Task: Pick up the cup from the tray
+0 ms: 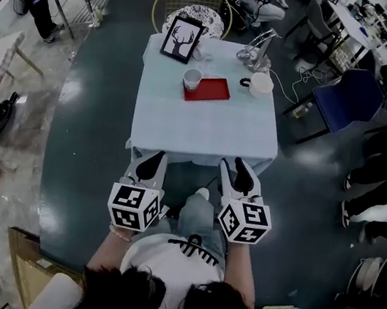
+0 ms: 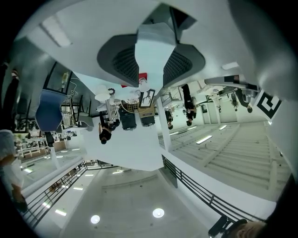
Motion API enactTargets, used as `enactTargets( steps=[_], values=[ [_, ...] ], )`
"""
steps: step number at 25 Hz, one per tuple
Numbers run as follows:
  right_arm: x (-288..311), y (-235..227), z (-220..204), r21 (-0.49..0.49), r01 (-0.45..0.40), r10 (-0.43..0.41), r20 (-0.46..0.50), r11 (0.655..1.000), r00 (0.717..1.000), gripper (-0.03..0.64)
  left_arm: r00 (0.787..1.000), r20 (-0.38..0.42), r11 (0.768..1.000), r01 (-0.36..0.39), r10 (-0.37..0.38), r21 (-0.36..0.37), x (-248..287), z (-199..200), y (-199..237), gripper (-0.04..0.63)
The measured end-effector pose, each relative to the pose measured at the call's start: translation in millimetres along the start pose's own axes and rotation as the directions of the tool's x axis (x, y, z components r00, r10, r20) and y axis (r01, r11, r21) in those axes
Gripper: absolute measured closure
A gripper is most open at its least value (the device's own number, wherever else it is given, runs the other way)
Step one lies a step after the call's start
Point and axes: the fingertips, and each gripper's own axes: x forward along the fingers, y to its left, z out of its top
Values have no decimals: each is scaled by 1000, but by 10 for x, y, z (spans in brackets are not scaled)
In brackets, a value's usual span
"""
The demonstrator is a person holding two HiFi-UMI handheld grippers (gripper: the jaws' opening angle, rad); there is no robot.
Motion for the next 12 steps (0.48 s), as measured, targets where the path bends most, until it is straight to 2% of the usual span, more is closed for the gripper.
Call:
enactTargets(
  steps=[12],
  values=[
    [486, -69, 160, -28, -31, 30, -14, 999, 999, 422, 1000, 22, 1000, -2, 1, 2, 363, 218, 186, 594]
  ],
)
